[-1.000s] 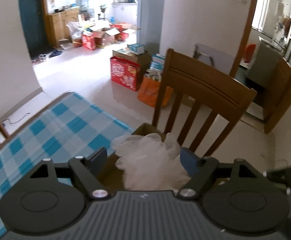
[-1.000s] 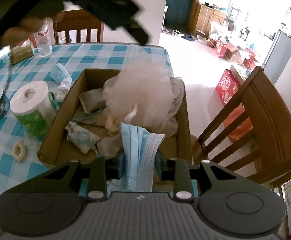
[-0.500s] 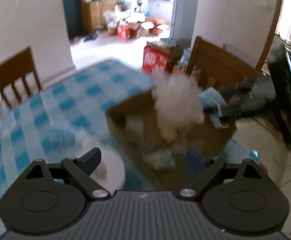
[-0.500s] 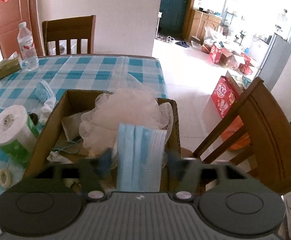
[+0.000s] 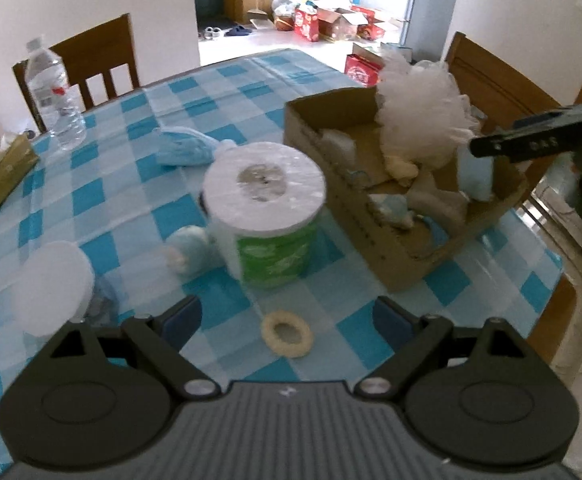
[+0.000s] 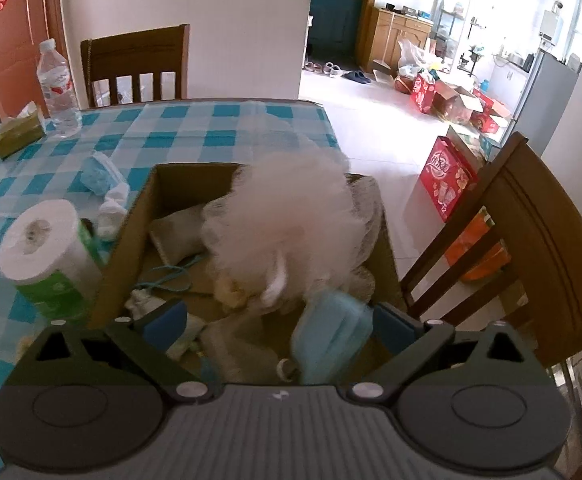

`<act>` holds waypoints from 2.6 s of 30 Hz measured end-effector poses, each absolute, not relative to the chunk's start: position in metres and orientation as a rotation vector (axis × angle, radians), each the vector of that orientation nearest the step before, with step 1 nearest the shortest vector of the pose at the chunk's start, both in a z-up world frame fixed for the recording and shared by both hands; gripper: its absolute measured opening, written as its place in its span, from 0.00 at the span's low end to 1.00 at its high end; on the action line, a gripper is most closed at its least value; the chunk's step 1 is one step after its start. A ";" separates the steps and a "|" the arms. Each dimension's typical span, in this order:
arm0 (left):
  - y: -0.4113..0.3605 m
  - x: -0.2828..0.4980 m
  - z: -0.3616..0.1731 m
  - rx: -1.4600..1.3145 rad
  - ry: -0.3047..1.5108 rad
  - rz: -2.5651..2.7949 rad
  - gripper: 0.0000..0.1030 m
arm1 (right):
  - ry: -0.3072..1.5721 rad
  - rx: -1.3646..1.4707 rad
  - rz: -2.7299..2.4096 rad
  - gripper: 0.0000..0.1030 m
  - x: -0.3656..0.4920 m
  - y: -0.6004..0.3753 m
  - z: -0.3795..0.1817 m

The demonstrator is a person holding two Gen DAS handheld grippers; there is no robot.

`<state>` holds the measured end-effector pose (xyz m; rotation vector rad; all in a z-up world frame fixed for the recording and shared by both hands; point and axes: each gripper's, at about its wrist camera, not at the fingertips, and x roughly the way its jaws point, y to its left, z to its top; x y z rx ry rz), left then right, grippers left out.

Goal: Organize soft objects
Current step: 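Withdraw both open tools from the box back over the table, then close the left tool on the blue-white plush toy while the right tool closes on the cream fuzzy ring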

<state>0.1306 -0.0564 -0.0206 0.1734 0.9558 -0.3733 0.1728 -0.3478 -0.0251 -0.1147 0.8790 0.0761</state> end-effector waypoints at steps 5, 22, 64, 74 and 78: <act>-0.040 0.128 -0.023 0.193 0.944 -0.352 0.91 | 0.867 -0.097 0.093 1.00 0.157 -0.329 -0.019; 0.023 0.140 -0.039 0.247 0.933 -0.401 0.95 | 0.891 -0.138 0.194 1.00 0.098 -0.212 -0.034; 0.032 0.172 -0.052 0.338 0.884 -0.529 0.97 | 0.953 -0.179 0.330 1.00 0.110 -0.128 -0.148; 0.005 0.197 -0.065 0.455 0.845 -0.580 0.92 | 0.926 -0.172 0.327 1.00 0.105 -0.130 -0.148; -0.001 0.209 -0.073 0.481 0.845 -0.594 0.84 | 0.918 -0.168 0.321 1.00 0.103 -0.130 -0.148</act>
